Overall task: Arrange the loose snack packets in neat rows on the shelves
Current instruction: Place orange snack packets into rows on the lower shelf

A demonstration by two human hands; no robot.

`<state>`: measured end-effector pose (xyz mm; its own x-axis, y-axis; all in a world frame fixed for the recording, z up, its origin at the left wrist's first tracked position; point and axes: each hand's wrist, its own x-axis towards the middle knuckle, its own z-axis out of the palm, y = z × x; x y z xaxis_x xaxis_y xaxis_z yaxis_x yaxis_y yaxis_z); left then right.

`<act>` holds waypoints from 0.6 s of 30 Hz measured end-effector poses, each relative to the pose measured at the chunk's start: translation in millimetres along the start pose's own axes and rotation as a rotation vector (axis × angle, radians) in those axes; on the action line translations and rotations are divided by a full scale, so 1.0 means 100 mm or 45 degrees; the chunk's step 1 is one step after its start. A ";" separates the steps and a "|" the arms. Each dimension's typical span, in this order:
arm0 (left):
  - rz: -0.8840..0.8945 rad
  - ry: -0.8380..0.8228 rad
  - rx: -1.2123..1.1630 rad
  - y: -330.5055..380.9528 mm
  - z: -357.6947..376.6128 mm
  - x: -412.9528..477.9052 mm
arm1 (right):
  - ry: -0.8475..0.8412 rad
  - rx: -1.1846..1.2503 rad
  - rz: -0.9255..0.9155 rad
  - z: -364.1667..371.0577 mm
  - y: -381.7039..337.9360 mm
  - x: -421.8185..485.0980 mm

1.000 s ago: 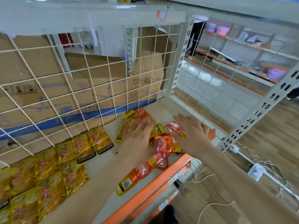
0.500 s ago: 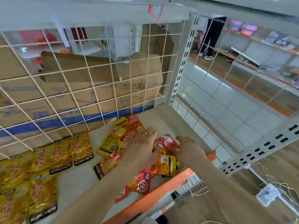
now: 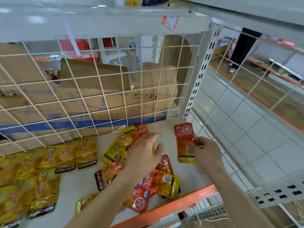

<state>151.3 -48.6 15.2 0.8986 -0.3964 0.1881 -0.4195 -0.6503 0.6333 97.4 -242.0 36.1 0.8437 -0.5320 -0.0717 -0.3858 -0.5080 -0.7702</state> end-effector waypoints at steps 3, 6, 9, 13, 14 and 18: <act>-0.074 0.107 -0.273 0.08 -0.12 -0.04 | -0.065 0.170 -0.150 0.05 -0.24 -0.08; -0.263 0.096 -0.604 0.13 -0.22 -0.13 | -0.175 0.268 -0.277 0.19 -0.42 -0.19; -0.488 0.106 -0.902 0.08 -0.27 -0.20 | -0.268 0.307 -0.340 0.36 -0.52 -0.27; -0.687 0.162 -1.257 -0.05 -0.43 -0.34 | -0.571 0.314 -0.469 0.55 -0.61 -0.37; -0.717 0.182 -1.310 -0.11 -0.45 -0.38 | -0.597 0.309 -0.509 0.59 -0.62 -0.38; -0.932 0.280 -1.648 -0.25 -0.55 -0.50 | -0.507 0.361 -0.520 0.70 -0.66 -0.38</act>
<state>123.7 22.9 31.5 0.9036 -0.0675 -0.4231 0.4134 0.3970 0.8195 117.0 -141.0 45.4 0.9971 -0.0131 0.0756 0.0646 -0.3884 -0.9192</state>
